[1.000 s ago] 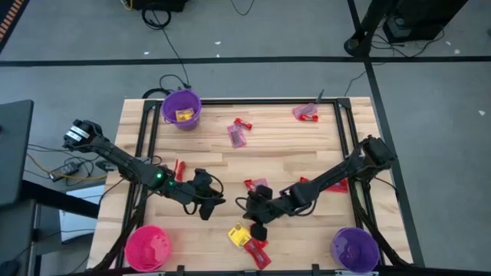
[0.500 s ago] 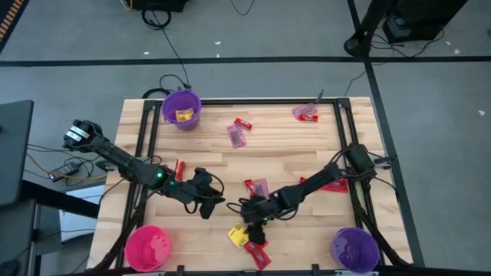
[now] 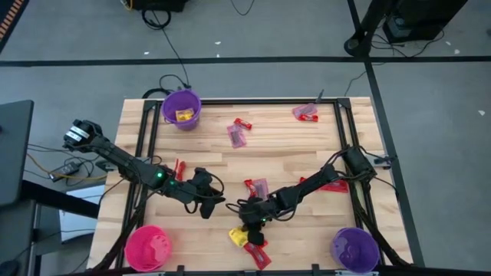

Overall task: Sort candy by brand, put in halloween buckets
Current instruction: Put the yellow candy into the top purple bucket

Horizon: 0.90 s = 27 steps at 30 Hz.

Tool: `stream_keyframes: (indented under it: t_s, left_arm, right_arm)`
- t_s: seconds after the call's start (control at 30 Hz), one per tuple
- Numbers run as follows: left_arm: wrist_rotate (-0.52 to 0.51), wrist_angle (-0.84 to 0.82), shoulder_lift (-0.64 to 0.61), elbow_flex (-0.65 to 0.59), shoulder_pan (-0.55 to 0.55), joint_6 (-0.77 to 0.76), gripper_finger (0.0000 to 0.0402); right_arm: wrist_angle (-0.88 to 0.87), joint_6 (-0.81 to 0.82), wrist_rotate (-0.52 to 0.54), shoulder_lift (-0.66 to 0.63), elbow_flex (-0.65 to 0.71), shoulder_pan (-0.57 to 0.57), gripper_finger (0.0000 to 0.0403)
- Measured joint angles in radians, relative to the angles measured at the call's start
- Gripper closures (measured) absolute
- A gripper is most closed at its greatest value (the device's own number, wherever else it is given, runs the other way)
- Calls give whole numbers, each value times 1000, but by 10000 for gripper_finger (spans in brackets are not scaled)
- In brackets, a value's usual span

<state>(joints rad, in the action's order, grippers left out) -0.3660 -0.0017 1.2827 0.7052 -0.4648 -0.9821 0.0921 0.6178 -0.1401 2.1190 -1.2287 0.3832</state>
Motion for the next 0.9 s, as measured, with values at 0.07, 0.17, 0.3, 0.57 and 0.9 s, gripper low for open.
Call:
stream_keyframes:
  t_s: [0.07,0.17,0.3,0.57,0.9]
  left_arm:
    - [2,1,0,0,0,-2,270]
    - [30,11,0,0,0,-23,270]
    - [44,29,0,0,-2,10,270]
    - [43,62,0,0,-3,65,269]
    - [52,60,0,0,-3,80,253]
  right_arm:
    - [-16,21,14,-19,3,0,394]
    - [-15,20,98,-66,4,2,397]
    - [-17,-17,276,-144,2,7,398]
    - [-69,-202,551,-253,1,8,398]
    - [-83,-347,642,-304,1,6,398]
